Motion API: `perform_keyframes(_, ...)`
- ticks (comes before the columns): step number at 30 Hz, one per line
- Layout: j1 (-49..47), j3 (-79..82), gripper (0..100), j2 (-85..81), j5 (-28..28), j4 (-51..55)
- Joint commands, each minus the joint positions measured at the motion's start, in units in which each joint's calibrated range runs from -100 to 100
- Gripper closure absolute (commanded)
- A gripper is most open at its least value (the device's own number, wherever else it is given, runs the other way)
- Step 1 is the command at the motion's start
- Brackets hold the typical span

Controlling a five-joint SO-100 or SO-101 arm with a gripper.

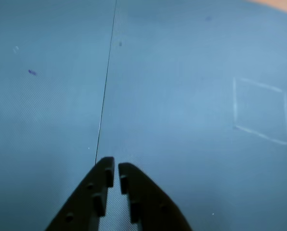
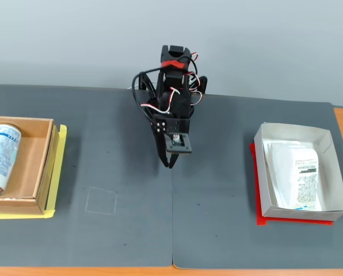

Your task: Pick the can and put it in the brown box

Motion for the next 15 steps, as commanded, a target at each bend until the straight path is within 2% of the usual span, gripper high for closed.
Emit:
perform_keyframes(1, 0.06, 0.37, 99, -0.59, -0.06, -0.36)
perform_keyframes(6, -1.57, -0.72, 99, -0.68, -3.03, 3.11)
perform_keyframes(11, -3.76, -3.52, 99, -0.68, -6.68, 13.26)
perform_keyframes(15, -4.17, -3.52, 99, -1.01, -6.62, 13.26)
